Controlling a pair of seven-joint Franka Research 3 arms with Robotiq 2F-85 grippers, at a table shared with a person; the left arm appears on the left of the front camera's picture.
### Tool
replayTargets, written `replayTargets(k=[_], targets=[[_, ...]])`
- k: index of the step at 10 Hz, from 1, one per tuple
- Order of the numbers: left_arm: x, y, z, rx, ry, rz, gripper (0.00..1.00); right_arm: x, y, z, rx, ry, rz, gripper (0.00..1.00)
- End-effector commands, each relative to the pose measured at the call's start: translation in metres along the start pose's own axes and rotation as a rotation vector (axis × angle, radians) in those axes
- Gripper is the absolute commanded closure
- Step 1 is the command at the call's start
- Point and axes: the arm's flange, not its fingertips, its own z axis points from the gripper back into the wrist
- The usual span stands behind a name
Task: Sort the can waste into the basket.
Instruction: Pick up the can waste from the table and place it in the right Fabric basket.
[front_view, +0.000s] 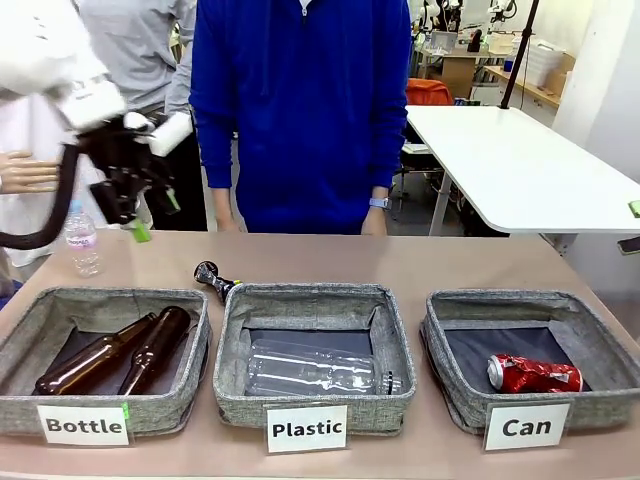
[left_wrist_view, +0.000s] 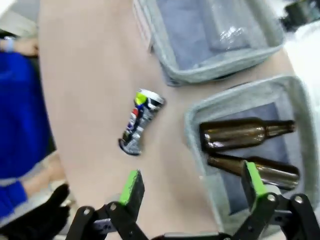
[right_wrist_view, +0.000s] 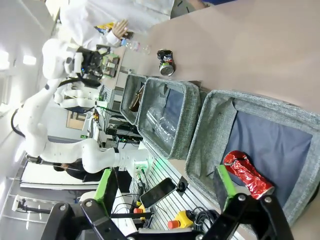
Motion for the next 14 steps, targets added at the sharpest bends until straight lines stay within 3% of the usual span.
replayTargets(k=[1,5,7,10,14], targets=[[0.003,0.04,-0.012,-0.001,0.068,-0.06,0.0,-0.002,0.001,0.002,0.001,0.005,0.019,0.0],[0.024,0.08,-0.082,0.078,0.152,-0.13,0.0,-0.002,0.001,0.002,0.001,0.005,0.019,0.0],[0.022,0.094,-0.113,0.03,0.194,-0.155,0.0,-0.002,0.001,0.002,0.001,0.005,0.019,0.0],[0.005,0.095,-0.148,-0.051,0.202,-0.134,0.0,-0.002,0.001,0.002,0.001,0.005,0.019,0.0],[-0.004,0.095,-0.186,-0.006,0.235,-0.17,0.0,-0.002,0.001,0.002,0.001,0.005,0.019,0.0]])
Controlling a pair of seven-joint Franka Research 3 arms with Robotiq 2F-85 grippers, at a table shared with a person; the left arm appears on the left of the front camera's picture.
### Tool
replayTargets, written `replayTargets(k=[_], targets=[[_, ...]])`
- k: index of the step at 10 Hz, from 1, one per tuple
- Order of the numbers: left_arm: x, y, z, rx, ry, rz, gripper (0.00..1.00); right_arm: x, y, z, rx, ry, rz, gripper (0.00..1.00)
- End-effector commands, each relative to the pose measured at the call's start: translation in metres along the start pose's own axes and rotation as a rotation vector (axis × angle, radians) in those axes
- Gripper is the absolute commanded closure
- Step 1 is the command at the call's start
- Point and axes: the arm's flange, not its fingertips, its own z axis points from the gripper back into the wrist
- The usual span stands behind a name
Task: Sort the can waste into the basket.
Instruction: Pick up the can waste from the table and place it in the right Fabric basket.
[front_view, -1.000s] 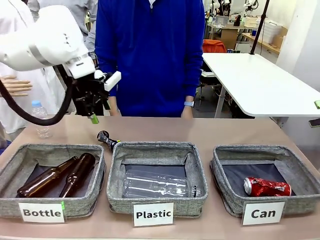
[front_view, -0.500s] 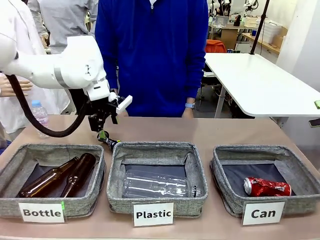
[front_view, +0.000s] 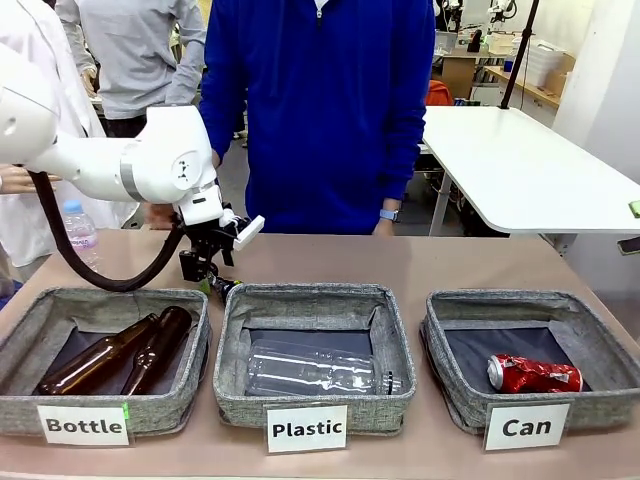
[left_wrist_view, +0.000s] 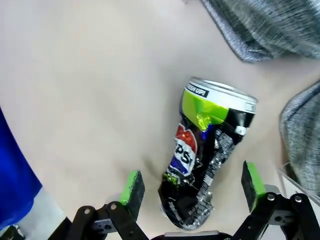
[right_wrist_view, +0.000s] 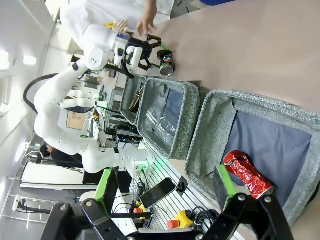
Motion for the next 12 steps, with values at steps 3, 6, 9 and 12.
replayTargets(k=[3,6,9,12], targets=[[0.008,-0.005,-0.021,0.011,0.064,-0.006,0.0,-0.002,0.001,0.002,0.001,0.005,0.019,0.0],[0.013,-0.003,-0.028,-0.013,0.105,-0.005,0.98,-0.002,0.001,0.002,0.001,0.005,0.019,0.0],[0.02,-0.006,-0.023,0.012,0.108,-0.021,1.0,-0.002,0.001,0.002,0.001,0.005,0.019,0.0],[0.023,-0.008,0.012,0.119,0.094,-0.011,1.0,-0.002,0.001,0.002,0.001,0.005,0.019,0.0]])
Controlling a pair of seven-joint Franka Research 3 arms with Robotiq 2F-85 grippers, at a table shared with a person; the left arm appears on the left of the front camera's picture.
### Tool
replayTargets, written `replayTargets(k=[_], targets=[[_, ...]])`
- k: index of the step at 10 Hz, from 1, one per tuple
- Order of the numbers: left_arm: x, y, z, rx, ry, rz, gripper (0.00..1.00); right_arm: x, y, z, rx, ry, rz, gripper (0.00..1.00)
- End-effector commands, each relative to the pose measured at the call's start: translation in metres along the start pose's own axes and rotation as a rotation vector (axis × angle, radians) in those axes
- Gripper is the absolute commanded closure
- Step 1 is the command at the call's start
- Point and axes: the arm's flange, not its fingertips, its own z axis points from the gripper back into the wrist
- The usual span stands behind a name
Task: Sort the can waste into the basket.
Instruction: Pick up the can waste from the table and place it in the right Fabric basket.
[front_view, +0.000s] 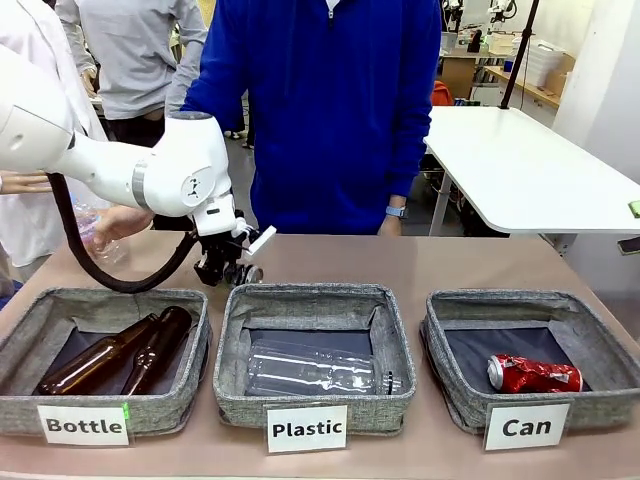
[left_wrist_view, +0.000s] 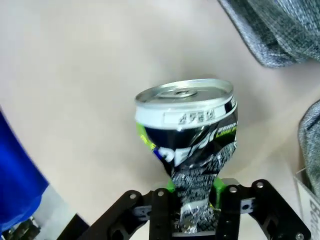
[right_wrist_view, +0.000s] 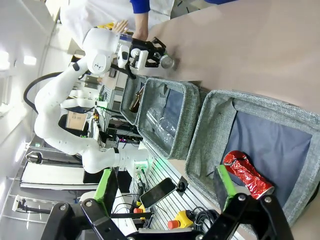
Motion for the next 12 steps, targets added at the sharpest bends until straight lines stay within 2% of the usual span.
replayTargets(k=[1,2,3,4,5,6,7,9,10,11,12], targets=[[0.001,-0.018,0.046,0.138,-0.037,0.053,1.0,-0.002,0.001,0.002,0.001,0.005,0.019,0.0],[0.005,-0.031,0.087,0.251,-0.076,0.087,1.0,-0.002,0.001,0.002,0.001,0.005,0.019,0.0],[0.014,-0.051,0.122,0.297,-0.172,0.084,1.0,-0.002,0.001,0.002,0.001,0.005,0.019,0.0],[0.033,-0.083,0.149,0.189,-0.392,-0.039,1.0,-0.002,0.001,0.002,0.001,0.005,0.019,0.0],[0.054,-0.124,0.167,0.057,-0.601,-0.331,1.0,-0.002,0.001,0.002,0.001,0.005,0.019,0.0],[0.061,-0.161,0.18,-0.072,-0.813,-0.622,1.0,-0.002,0.001,0.002,0.001,0.005,0.019,0.0],[0.056,-0.19,0.194,-0.19,-1.002,-0.822,1.0,-0.002,0.001,0.002,0.001,0.005,0.019,0.0],[0.032,-0.225,0.215,-0.374,-1.269,-1.098,1.0,-0.002,0.001,0.002,0.001,0.005,0.019,0.0],[0.008,-0.232,0.225,-0.407,-1.296,-1.106,1.0,-0.002,0.001,0.002,0.001,0.005,0.019,0.0],[-0.02,-0.236,0.237,-0.327,-1.238,-0.929,1.0,-0.002,0.001,0.002,0.001,0.005,0.019,0.0],[-0.041,-0.243,0.242,-0.39,-1.186,-0.779,1.0,-0.002,0.001,0.002,0.001,0.005,0.019,0.0]])
